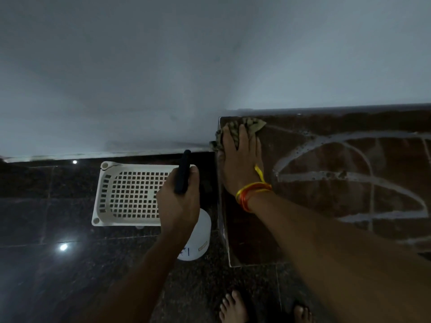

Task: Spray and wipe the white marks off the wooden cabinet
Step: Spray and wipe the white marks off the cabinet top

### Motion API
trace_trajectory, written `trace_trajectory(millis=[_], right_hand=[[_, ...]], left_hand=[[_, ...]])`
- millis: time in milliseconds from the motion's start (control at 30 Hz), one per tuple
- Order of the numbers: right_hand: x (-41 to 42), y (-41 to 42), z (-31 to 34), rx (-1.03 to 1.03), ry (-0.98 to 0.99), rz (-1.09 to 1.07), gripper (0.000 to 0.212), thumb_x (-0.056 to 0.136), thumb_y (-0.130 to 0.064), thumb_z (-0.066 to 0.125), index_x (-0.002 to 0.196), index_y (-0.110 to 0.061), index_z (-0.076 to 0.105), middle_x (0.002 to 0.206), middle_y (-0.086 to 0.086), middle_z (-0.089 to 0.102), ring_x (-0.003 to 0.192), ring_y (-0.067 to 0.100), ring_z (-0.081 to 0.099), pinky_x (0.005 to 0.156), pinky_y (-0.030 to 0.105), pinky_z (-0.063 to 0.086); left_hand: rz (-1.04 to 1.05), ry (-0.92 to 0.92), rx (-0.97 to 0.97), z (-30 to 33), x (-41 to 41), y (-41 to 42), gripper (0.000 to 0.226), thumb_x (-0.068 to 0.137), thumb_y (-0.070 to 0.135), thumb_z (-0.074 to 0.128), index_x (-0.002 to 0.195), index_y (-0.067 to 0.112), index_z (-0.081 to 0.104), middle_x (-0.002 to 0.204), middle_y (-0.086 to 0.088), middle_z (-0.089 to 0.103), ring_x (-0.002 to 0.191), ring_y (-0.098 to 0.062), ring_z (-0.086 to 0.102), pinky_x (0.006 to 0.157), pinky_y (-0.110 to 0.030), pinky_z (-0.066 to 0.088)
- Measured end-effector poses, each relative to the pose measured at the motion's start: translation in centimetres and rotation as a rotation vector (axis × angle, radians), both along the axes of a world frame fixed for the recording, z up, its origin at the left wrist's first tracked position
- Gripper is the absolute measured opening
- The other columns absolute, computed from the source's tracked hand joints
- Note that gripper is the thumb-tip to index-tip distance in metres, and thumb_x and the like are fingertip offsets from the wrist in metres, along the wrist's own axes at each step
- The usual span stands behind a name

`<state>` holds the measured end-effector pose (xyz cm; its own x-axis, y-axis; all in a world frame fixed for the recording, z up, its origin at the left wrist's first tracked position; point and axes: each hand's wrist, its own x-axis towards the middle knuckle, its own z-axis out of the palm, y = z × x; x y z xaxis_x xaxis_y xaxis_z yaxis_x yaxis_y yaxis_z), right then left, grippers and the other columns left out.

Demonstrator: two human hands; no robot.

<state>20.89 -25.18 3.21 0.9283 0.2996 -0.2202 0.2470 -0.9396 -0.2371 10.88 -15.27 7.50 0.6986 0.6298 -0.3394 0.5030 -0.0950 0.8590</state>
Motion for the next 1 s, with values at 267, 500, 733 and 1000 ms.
trace_trajectory(millis=[267,500,733,1000], right_hand=[[-2.7,-1.2,-0.5,-0.029,-0.007,0.061,0.064,0.091,-0.042,0.023,0.15,-0.019,0.02,0.154,0.022,0.019,0.14,0.043,0.021,0.117,0.052,0.013],[3.6,1.3,-0.3,0.029,-0.082,0.016,0.058,0.097,-0.033,0.036,0.15,-0.023,0.014,0.157,0.018,0.009,0.142,0.04,0.01,0.118,0.047,0.003],[2.8,0.5,-0.5,0.013,-0.078,0.054,0.057,0.098,-0.036,0.032,0.151,-0.025,0.013,0.157,0.017,0.007,0.143,0.04,0.009,0.117,0.046,0.003],[-1.1,-0.9,-1.3,0.009,-0.048,0.076,0.061,0.097,-0.037,0.034,0.152,-0.022,0.01,0.157,0.02,0.008,0.144,0.039,0.009,0.118,0.047,0.0]], left_hand=[[-0.008,-0.02,0.007,0.6,0.9,0.6,0.023,0.096,0.033,0.056,0.074,0.026,0.056,0.057,-0.001,0.052,0.045,-0.001,0.047,0.05,-0.031,0.041],[-0.016,-0.008,-0.05,0.1,0.9,0.5,0.021,0.095,0.033,0.056,0.075,0.028,0.057,0.045,0.009,0.049,0.043,-0.003,0.045,0.055,-0.048,0.055],[-0.016,-0.019,-0.031,0.9,0.6,0.8,0.021,0.096,0.032,0.057,0.076,0.027,0.057,0.054,0.003,0.049,0.046,-0.007,0.045,0.056,-0.051,0.053],[0.021,-0.017,-0.01,1.4,-0.9,0.5,0.022,0.094,0.037,0.058,0.074,0.028,0.057,0.055,0.001,0.05,0.052,-0.014,0.051,0.056,-0.056,0.055]])
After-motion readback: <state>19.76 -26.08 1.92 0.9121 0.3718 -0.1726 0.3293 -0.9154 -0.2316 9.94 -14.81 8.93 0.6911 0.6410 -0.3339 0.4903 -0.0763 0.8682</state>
